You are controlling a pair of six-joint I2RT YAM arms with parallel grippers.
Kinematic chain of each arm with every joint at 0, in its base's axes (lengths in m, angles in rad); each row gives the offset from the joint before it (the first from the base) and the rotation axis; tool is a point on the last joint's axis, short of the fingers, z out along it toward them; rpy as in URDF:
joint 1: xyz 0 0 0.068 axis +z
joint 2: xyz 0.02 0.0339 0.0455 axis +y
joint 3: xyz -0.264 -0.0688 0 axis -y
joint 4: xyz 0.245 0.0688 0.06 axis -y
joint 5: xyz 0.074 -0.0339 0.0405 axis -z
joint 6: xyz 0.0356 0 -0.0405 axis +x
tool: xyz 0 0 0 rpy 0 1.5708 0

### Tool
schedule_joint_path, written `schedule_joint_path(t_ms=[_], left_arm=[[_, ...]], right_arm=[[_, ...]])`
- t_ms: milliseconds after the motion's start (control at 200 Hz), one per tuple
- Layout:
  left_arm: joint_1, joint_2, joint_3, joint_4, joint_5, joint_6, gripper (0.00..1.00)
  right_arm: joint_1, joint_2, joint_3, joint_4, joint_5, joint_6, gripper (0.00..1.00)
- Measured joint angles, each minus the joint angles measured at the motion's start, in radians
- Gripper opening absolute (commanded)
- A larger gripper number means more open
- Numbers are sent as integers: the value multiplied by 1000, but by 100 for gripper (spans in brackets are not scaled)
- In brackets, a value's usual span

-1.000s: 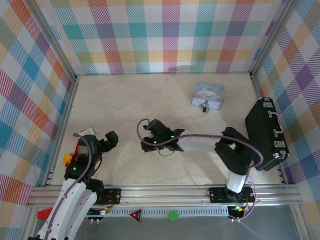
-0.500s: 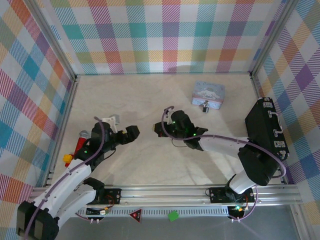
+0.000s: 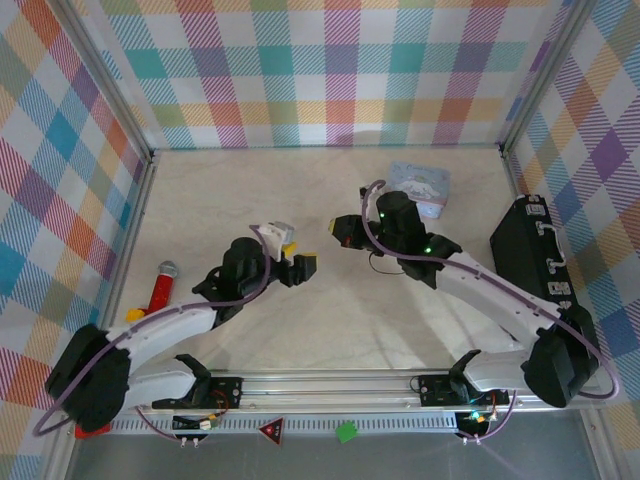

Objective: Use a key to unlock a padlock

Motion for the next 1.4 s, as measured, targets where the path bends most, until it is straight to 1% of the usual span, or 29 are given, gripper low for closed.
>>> schedule_joint_path(t_ms=[115,180,260,335,390,455,540,650,715,885,935,1025,1135,1400], left_arm=[[-5,74,0,107,35,50,67],[-6,98,-8,195,60,76,67],[-6,117,-43,340,120,119,63],[-6,143,-69,438,191,154,59],[-6,169,-72,485,237,171,55],[-6,202,-72,541,281,186,52],[-6,239,-73,614,314,195,50],[-6,275,-73,693,338,198,45],[-6,286,-70,707,355,197,41],[-6,293,-58,738,381,194,38],[-6,291,-58,739,384,195,39],[-6,278,-58,728,383,199,44],[-6,247,-58,708,368,206,45],[-6,200,-58,661,338,231,38]], right_arm=[[0,-47,-17,2,-10,24,0],[1,-72,-36,7,-13,42,0],[3,-94,-58,14,-13,56,0],[8,-100,-71,22,-13,69,0],[14,-101,-82,36,-13,79,0],[27,-108,-102,55,-13,94,0],[47,-118,-125,77,-12,111,0],[59,-132,-145,100,-13,130,0],[62,-143,-159,121,-12,141,0],[66,-158,-170,146,0,151,0],[66,-158,-170,150,3,153,0],[67,-158,-170,154,4,154,0],[67,-158,-170,159,4,158,0],[74,-158,-170,176,7,173,0]])
